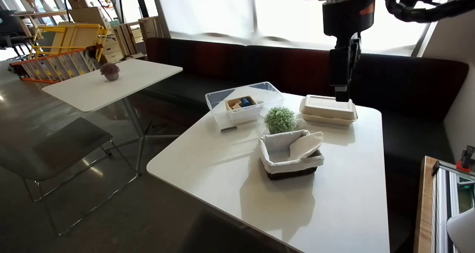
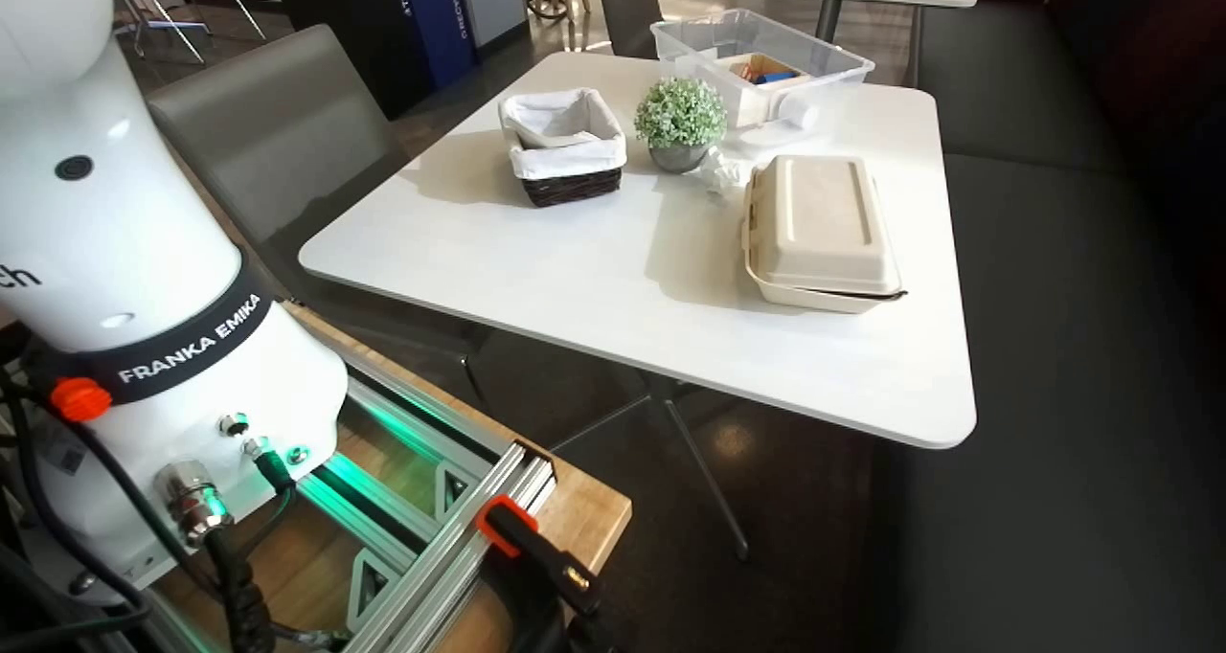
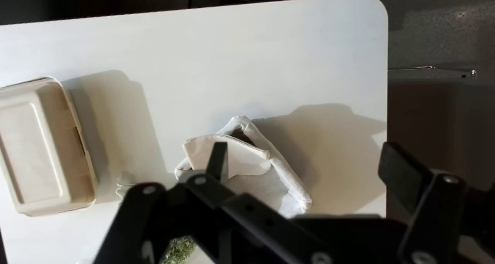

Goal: Move the basket to the bottom left corner of the table

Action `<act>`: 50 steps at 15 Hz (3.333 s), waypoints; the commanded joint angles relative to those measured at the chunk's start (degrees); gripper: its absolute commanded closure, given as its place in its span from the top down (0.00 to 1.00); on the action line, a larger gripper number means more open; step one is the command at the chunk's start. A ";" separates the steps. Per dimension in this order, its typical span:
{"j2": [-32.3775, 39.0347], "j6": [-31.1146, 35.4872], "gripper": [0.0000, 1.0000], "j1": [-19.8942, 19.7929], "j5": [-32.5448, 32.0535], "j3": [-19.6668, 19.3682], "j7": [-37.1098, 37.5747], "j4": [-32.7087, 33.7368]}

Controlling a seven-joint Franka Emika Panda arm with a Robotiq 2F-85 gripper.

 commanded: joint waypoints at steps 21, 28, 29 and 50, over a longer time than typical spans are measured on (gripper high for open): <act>33.34 51.43 1.00 -1.11 -9.66 -8.83 -35.78 4.04; 41.17 51.25 1.00 -4.27 -11.31 -9.15 -36.30 6.83; 42.01 50.95 1.00 -4.56 -11.14 -9.02 -36.36 6.96; 47.75 53.01 0.66 -8.62 -3.13 -2.58 -51.40 7.06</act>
